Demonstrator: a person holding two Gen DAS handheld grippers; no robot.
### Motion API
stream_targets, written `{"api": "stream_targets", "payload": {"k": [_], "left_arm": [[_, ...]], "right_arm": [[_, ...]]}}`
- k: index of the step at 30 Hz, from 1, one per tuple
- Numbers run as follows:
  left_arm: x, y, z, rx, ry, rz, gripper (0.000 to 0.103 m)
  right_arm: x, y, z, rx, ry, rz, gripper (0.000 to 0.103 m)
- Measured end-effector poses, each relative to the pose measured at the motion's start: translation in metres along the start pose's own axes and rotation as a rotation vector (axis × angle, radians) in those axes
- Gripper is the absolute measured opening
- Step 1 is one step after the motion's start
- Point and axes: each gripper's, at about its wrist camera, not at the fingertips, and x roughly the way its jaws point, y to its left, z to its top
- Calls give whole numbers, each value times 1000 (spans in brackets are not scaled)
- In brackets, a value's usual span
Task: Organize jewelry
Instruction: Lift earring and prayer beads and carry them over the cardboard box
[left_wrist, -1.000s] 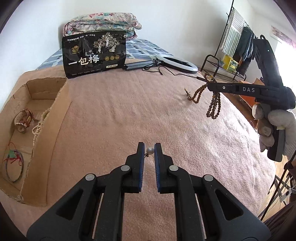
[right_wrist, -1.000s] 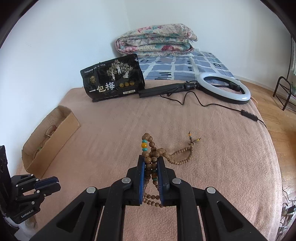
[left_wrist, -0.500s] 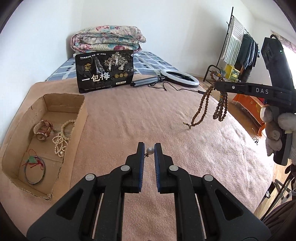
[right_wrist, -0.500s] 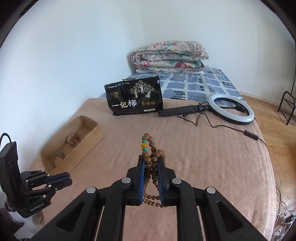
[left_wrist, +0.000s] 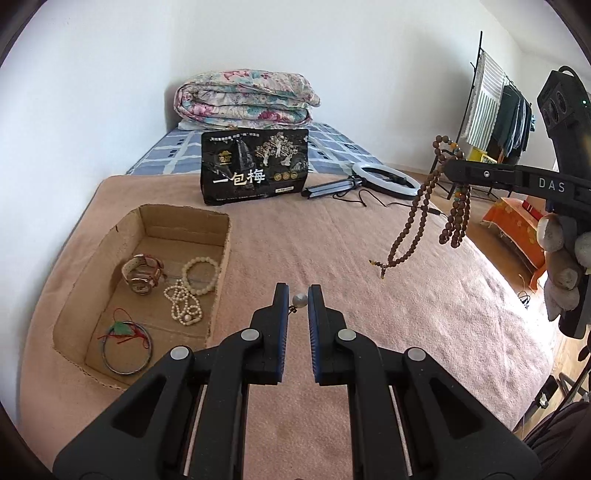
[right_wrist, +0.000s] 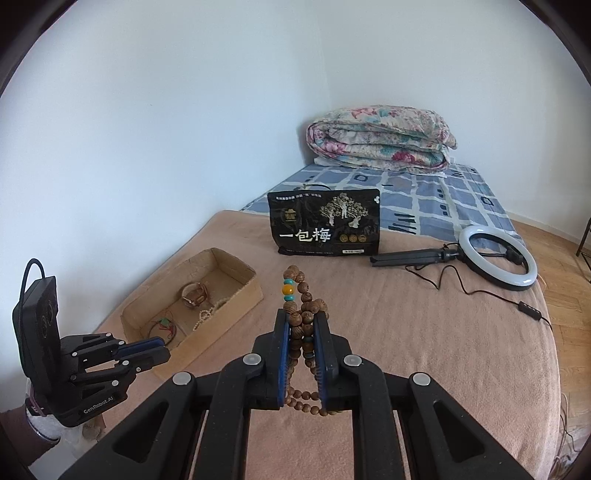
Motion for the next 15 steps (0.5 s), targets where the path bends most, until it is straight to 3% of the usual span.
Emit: {"api": "stream_targets", "payload": {"k": [15], "left_arm": [[-28, 76, 9, -77, -48, 124, 9]], "right_arm": [[36, 78, 33, -83, -16, 125, 10]]}}
